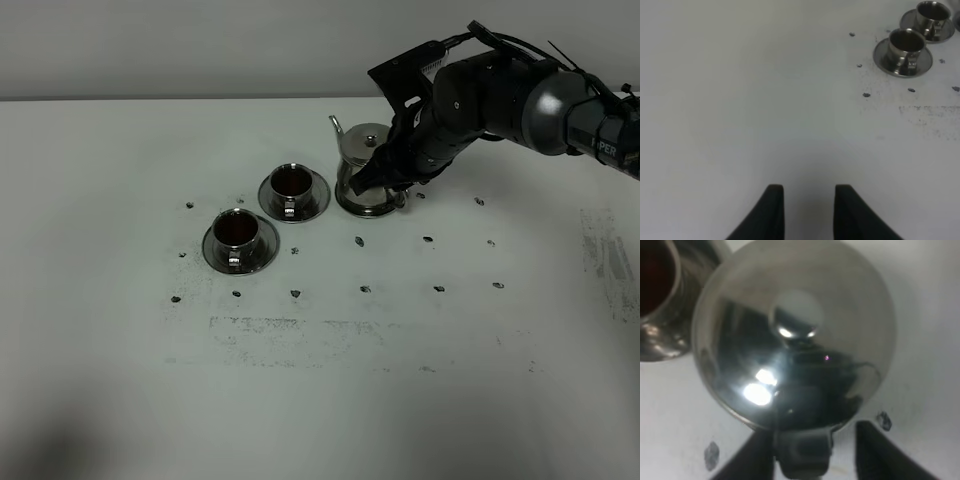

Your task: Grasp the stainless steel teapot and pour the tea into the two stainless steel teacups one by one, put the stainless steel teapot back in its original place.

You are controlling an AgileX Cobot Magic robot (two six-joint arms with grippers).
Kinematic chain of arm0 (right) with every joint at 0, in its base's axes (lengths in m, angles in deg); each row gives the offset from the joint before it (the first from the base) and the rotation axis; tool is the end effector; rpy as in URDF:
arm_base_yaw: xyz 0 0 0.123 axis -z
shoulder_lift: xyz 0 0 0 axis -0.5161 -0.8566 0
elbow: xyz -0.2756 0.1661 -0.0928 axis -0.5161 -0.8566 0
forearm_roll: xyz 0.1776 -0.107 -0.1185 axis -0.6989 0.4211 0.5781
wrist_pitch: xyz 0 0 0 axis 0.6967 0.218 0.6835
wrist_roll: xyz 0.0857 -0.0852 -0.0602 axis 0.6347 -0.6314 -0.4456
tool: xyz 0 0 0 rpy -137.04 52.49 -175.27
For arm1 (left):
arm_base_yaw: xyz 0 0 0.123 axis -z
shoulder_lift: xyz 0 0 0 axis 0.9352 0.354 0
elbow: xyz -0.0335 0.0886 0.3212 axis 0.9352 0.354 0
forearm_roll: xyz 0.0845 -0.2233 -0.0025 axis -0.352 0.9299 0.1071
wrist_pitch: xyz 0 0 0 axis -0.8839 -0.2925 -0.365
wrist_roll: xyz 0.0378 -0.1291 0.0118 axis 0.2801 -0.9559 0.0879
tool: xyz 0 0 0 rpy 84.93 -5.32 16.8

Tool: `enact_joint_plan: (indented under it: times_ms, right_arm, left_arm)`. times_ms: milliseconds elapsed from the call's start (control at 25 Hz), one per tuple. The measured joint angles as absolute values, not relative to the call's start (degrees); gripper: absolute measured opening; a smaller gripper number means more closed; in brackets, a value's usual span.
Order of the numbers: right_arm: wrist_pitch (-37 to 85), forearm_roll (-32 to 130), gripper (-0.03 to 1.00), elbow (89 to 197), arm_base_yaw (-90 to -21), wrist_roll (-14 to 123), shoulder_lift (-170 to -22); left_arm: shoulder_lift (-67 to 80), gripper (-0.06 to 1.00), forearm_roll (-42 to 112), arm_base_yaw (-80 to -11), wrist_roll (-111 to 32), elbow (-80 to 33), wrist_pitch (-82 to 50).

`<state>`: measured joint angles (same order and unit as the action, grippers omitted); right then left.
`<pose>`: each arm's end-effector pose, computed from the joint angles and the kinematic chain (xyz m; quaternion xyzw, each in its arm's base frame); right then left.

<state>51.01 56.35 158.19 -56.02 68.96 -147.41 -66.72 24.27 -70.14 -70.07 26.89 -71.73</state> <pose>0.4646 0.2170 0.1790 -0.2751 0.9278 0.0399 0.2489 -0.0262 -0.0060 0.2548 0.0222 0.8476 -0.0023 0.5301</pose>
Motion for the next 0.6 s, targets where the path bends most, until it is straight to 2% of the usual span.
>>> enact_joint_plan:
  times_ms: [160, 240, 400, 600]
  right_arm:
    - [50.9, 56.5, 0.60, 158.2, -56.0, 68.8, -147.3]
    - [51.0, 56.9, 0.64, 158.2, -56.0, 68.8, -146.7]
    - [52.1, 57.9, 0.65, 158.2, -56.0, 68.8, -143.3]
    - [55.7, 58.5, 0.60, 158.2, -56.0, 68.8, -136.7]
  left_arm:
    - [-66.7, 0.24, 24.3, -70.1, -70.1, 26.9, -71.7]
    - [-66.7, 0.24, 24.3, -70.1, -70.1, 26.9, -71.7]
    - [-66.7, 0.24, 24.3, -70.1, -70.1, 26.9, -71.7]
    - [-66.7, 0.24, 24.3, -70.1, -70.1, 26.9, -71.7]
